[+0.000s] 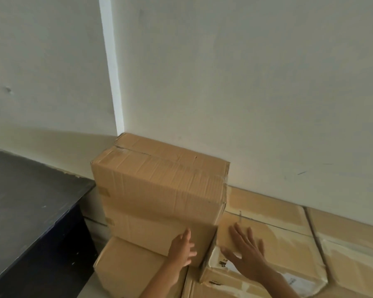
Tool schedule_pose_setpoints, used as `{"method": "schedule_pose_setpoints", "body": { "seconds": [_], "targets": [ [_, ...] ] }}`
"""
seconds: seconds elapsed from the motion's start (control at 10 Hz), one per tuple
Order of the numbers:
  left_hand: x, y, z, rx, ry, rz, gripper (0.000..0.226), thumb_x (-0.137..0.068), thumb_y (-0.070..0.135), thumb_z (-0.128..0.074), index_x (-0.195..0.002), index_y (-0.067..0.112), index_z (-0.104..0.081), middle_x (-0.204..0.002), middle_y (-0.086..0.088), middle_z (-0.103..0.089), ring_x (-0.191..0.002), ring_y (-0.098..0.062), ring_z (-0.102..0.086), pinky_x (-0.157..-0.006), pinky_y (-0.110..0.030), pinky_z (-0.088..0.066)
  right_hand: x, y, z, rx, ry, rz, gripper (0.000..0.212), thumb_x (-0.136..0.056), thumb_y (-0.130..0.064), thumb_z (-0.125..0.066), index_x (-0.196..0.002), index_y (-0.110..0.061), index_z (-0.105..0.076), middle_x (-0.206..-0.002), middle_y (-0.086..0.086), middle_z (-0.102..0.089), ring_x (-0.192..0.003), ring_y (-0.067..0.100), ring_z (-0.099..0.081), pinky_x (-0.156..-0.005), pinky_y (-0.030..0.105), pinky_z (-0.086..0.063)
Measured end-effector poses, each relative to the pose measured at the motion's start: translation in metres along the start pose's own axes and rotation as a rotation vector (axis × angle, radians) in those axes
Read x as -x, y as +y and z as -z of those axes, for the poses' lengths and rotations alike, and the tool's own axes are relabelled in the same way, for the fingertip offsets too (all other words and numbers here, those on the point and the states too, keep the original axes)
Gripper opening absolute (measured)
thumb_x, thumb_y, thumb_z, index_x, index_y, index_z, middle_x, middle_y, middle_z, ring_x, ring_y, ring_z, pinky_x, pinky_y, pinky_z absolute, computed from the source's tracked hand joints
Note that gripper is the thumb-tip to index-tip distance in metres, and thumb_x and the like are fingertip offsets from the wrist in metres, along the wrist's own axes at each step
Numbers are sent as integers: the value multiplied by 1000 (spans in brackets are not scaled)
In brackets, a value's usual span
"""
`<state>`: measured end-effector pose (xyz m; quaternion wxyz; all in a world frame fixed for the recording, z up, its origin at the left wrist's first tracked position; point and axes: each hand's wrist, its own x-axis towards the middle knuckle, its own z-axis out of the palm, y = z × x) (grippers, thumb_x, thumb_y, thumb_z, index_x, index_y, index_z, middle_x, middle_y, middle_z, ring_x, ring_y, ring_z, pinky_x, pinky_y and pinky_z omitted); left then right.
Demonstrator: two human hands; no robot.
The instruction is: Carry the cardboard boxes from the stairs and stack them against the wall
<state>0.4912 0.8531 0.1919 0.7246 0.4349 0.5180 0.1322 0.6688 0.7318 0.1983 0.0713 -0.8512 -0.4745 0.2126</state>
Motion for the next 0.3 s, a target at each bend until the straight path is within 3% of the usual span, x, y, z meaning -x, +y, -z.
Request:
{"method": "schedule_pose_setpoints", "body": {
  "seconds": [0.1, 0.2, 0.3],
  "targets": [
    [25, -11, -11, -61, -7, -52, 35, -98, 43, -42, -110, 15, -60, -106, -2, -66, -94, -19, -66, -74, -29, -46, 14, 4, 0, -27, 23, 72, 123, -51, -97, 3, -154, -32, -9, -161, -13, 6, -148, 12, 12, -119, 42, 5],
    [54, -19, -17, -153, 59, -125, 19, -96, 34, -51, -86, 18, -55, -95, -2, -62, -85, -18, -61, -74, -28, -45, 42, 8, -1, -17, -2, 128, 132, -44, -97, 11, -154, -29, -16, -162, -11, 0, -149, 10, 5, -119, 34, 1],
    [89, -34, -16, -231, 107, -192, 14, -96, 27, -51, -85, 18, -48, -88, -4, -52, -79, -18, -51, -67, -27, -42, 79, 18, -3, 20, -37, 187, 126, -47, -92, 10, -148, -29, -30, -162, -8, -7, -149, 10, -4, -119, 34, -2]
  ]
}}
